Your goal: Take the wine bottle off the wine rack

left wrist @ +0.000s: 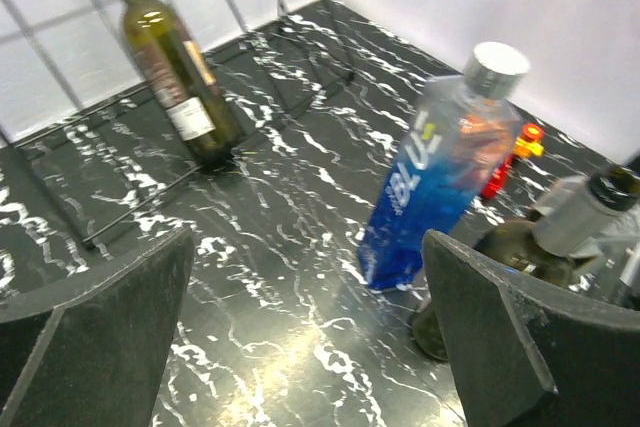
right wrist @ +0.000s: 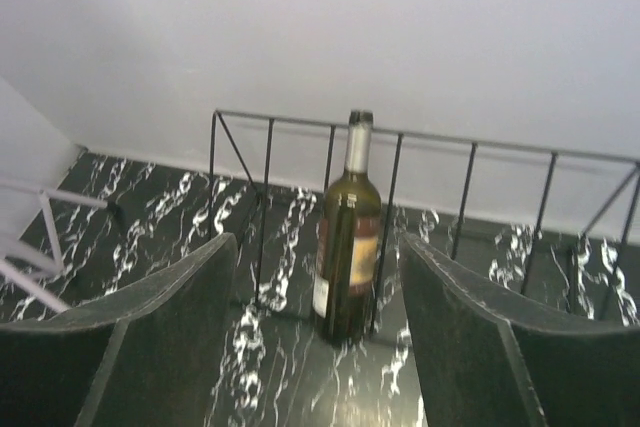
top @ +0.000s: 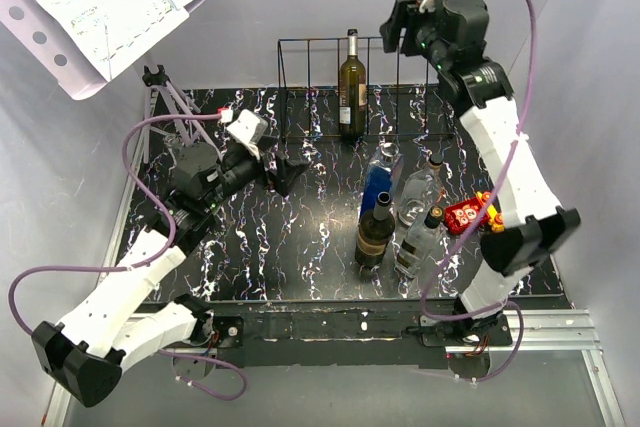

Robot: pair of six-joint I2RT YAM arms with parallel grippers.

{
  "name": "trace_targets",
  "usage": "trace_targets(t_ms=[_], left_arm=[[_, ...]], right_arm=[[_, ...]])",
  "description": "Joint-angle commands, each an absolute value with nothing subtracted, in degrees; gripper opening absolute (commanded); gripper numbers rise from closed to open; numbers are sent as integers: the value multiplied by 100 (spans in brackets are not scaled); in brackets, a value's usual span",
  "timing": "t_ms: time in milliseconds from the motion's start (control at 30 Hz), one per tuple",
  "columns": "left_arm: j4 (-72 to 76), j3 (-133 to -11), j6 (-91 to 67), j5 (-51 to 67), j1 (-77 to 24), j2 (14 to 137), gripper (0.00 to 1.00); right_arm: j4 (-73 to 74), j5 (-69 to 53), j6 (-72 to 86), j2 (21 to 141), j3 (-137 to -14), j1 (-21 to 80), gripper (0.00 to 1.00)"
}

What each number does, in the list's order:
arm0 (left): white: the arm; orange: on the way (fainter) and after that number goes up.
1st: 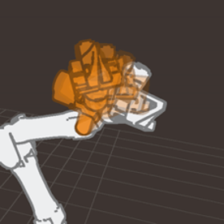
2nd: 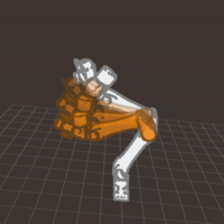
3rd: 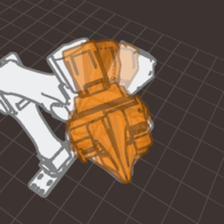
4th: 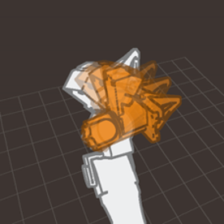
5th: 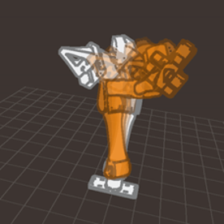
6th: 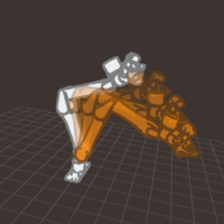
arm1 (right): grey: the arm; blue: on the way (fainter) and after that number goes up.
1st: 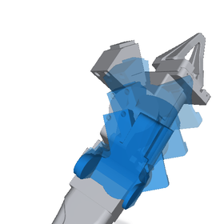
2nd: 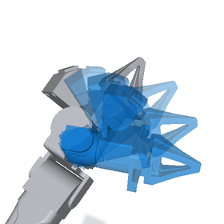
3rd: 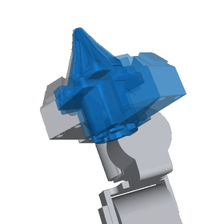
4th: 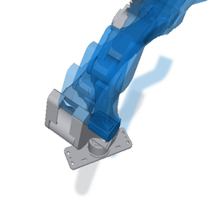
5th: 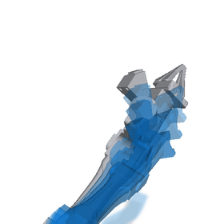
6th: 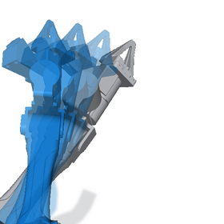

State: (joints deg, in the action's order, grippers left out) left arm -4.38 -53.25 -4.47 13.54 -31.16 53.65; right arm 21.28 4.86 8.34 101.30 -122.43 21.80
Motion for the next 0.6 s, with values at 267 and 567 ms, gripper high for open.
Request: trace_targets(t_ms=[267,567], left_arm=[[-888,-6415,-211,740,-5386,6275,95],[-1054,-6933,-571,-1115,-5634,6758,93]], right_arm=[[2233,430,1248,7270,-9432,2153,72],[2135,860,536,6627,-8780,2118,75]])
